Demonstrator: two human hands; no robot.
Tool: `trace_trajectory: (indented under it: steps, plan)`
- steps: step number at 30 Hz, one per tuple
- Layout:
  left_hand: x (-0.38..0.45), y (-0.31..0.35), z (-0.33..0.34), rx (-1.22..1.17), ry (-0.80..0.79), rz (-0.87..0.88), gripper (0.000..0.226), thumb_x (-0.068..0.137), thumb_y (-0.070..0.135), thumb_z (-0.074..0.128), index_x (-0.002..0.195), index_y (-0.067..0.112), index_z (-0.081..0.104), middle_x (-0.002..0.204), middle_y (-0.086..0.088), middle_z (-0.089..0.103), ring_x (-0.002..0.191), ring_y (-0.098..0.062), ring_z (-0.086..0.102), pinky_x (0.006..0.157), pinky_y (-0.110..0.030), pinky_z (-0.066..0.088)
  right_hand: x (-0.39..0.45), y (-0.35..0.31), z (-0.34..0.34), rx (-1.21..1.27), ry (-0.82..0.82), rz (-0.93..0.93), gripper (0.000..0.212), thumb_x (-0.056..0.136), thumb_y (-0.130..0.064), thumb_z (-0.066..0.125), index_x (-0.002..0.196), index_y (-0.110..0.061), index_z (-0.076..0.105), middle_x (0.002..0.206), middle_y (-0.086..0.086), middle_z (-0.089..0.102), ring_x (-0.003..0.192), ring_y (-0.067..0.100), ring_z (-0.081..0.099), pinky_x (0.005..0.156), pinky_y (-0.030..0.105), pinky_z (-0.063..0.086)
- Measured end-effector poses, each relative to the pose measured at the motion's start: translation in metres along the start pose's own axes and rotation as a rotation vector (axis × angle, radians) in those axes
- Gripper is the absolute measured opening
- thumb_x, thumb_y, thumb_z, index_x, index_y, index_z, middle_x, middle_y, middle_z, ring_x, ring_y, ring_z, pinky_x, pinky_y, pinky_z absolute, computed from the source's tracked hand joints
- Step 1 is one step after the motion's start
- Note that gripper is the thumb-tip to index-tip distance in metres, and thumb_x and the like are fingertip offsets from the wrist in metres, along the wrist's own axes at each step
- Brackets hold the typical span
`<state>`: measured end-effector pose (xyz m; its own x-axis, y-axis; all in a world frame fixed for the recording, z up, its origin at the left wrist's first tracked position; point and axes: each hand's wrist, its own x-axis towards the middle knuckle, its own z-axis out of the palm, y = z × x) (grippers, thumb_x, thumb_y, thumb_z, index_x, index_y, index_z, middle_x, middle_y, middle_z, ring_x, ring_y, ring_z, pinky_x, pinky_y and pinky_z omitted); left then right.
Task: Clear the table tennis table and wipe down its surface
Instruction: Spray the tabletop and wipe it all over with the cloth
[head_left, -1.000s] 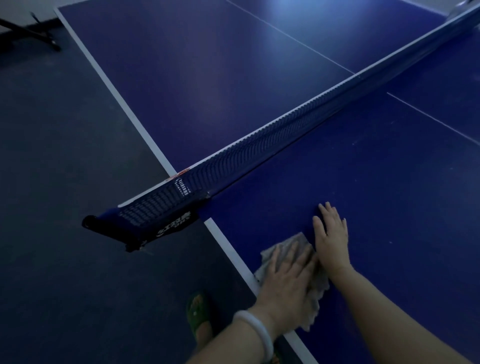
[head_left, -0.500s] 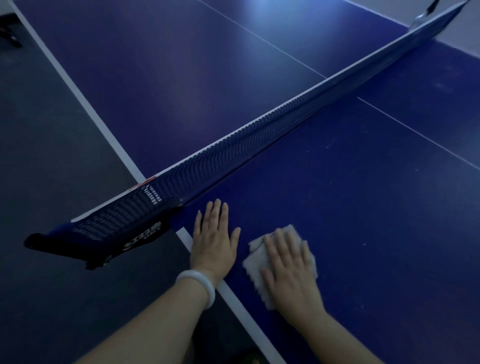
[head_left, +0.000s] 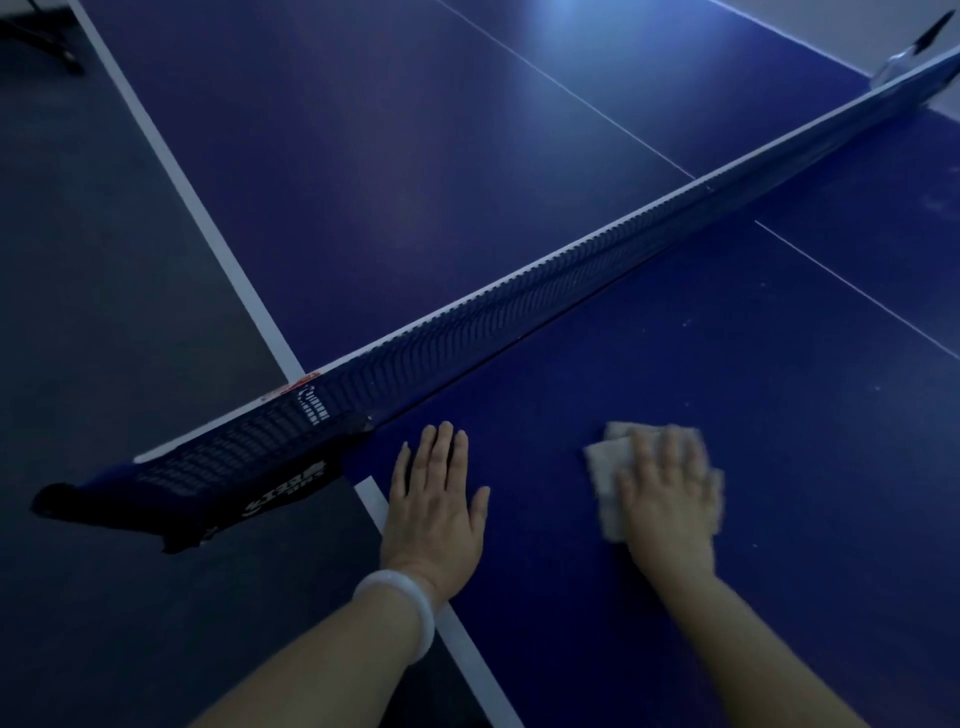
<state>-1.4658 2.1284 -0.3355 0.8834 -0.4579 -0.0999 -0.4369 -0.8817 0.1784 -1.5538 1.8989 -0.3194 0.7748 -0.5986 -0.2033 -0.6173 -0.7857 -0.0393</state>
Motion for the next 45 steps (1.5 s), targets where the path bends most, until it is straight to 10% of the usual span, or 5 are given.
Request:
trace_trajectory:
  steps: [12, 19, 29, 36, 45]
  plan:
    - [0.001, 0.0, -0.003, -0.033, -0.047, 0.002, 0.07, 0.092, 0.051, -0.009, 0.152, 0.016, -0.015, 0.162, -0.004, -0.017, 0.148, -0.018, -0.021, 0.121, -0.044, -0.009, 0.024, -0.081, 0.004, -0.133, 0.0, -0.399, 0.059, 0.103, -0.044, 0.013, 0.155, -0.029, -0.011, 0.162, 0.004, -0.022, 0.145, 0.037, -0.028, 0.117, 0.061, -0.005]
    - [0.0, 0.0, -0.004, -0.029, -0.037, -0.004, 0.068, 0.097, 0.049, 0.001, 0.153, 0.012, -0.003, 0.163, -0.007, -0.006, 0.15, -0.02, -0.009, 0.119, -0.046, -0.004, 0.094, -0.043, -0.023, 0.011, -0.074, 0.092, 0.066, 0.104, -0.029, 0.033, 0.157, -0.02, -0.006, 0.162, 0.009, -0.021, 0.148, 0.039, -0.014, 0.115, 0.068, 0.001]
    - [0.001, 0.001, -0.004, -0.024, -0.03, -0.003, 0.068, 0.097, 0.049, 0.004, 0.154, 0.011, 0.003, 0.163, -0.008, -0.002, 0.15, -0.022, -0.005, 0.119, -0.046, -0.003, 0.107, -0.104, -0.021, -0.258, -0.043, -0.572, 0.061, 0.102, -0.036, 0.024, 0.157, -0.027, -0.002, 0.164, 0.001, -0.014, 0.149, 0.025, -0.019, 0.117, 0.064, -0.004]
    - [0.001, 0.0, -0.002, -0.018, -0.035, -0.003, 0.069, 0.096, 0.05, 0.001, 0.154, 0.012, -0.001, 0.163, -0.006, -0.004, 0.15, -0.021, -0.007, 0.122, -0.045, -0.005, 0.167, -0.042, -0.054, -0.253, -0.238, 0.047, 0.098, 0.086, -0.023, 0.072, 0.156, -0.028, 0.003, 0.162, 0.006, -0.019, 0.148, 0.038, -0.016, 0.11, 0.073, 0.011]
    - [-0.001, 0.002, -0.008, -0.018, -0.023, 0.01, 0.069, 0.098, 0.048, 0.004, 0.154, 0.009, 0.013, 0.162, -0.009, 0.008, 0.15, -0.022, 0.005, 0.121, -0.045, 0.002, 0.052, -0.027, 0.001, -0.074, -0.053, -0.347, 0.059, 0.103, -0.045, 0.01, 0.157, -0.022, 0.004, 0.165, 0.003, -0.011, 0.149, 0.025, -0.022, 0.119, 0.057, -0.009]
